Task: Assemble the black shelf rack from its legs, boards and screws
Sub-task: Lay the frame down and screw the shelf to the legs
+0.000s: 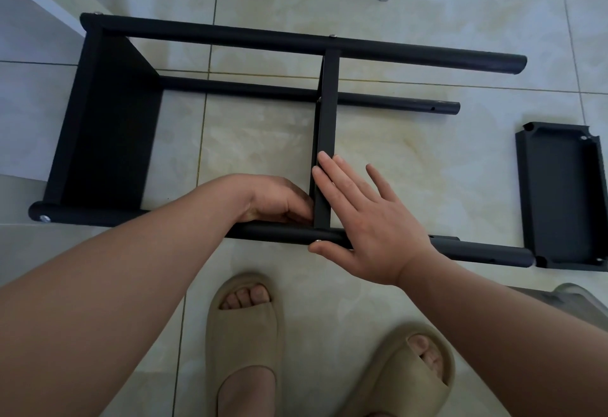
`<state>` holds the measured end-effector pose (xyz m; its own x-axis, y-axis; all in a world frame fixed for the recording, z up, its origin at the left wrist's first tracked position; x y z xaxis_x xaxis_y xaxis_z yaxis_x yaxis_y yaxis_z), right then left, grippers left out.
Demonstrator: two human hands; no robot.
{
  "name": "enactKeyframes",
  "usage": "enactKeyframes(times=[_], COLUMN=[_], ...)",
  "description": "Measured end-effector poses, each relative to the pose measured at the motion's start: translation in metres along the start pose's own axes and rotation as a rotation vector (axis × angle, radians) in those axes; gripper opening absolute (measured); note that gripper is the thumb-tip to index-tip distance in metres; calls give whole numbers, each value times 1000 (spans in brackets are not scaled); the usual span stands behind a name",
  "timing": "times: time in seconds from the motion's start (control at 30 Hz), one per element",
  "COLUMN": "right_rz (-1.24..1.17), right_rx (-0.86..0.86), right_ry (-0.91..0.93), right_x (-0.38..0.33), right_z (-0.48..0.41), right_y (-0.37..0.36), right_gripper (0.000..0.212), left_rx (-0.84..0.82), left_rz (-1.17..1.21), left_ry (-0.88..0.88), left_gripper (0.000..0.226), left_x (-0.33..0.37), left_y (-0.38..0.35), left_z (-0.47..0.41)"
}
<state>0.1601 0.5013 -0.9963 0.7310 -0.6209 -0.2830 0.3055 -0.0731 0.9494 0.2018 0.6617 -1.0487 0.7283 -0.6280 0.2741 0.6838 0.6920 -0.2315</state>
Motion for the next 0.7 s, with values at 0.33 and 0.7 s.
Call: enactKeyframes(times=[0.33, 0.7], right_rz=[8, 14], right_rx=[-5, -19], right_ry=[-1, -4], right_x=[-1, -1], right_z=[0, 0], right_y=[1, 1], right_gripper=[91, 91], left_rx=[-109, -106], left_rz=[34, 53], left_ry=[29, 40], left_gripper=[26, 23], left_x=[-2, -2], left_y=[-2, -2], left_z=[0, 1])
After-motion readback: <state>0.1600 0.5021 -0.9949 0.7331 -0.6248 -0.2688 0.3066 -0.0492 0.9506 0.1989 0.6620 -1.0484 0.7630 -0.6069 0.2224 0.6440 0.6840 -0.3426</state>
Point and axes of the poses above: each hand's wrist, its own z-axis away from the middle knuckle, its own y-axis out of the back of the hand, x = y × z, the point moved 4 cm from there along -z, towards the middle knuckle, and after that the axes turned 15 degrees about y, right-handed, at the moved point
